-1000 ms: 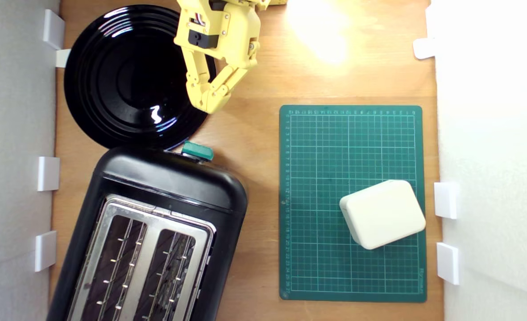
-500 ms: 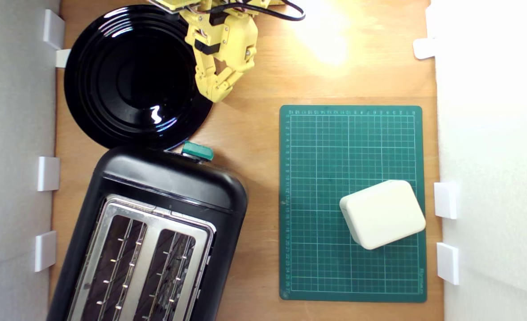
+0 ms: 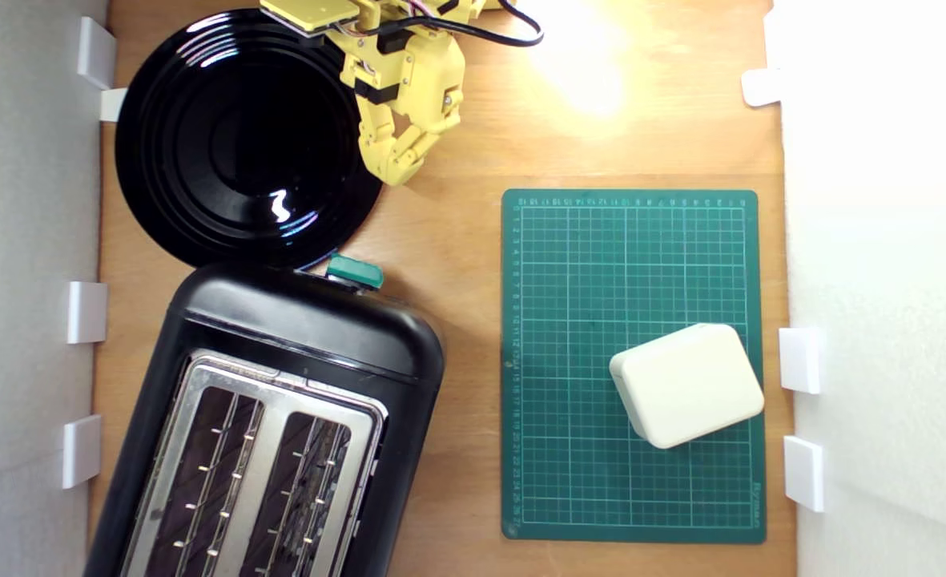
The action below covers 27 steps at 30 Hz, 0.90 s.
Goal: Start toaster
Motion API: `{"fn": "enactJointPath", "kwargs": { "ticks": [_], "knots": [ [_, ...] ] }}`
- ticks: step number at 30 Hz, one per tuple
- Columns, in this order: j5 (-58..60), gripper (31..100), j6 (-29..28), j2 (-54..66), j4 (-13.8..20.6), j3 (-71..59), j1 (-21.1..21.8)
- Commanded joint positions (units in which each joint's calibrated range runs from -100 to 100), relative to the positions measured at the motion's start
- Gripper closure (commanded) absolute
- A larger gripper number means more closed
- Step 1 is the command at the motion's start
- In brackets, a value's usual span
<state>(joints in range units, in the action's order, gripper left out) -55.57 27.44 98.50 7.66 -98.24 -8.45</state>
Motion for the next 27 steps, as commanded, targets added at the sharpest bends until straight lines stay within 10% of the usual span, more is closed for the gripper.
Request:
{"fn": "enactJointPath", "kwargs": {
  "ticks": [1, 27],
  "knots": [
    [2.1, 98.9, 0.5, 0.9, -2.0, -0.9, -0.2],
    [7.9, 98.9, 2.0, 0.8, -5.6, -1.5, -2.3]
  ]
}}
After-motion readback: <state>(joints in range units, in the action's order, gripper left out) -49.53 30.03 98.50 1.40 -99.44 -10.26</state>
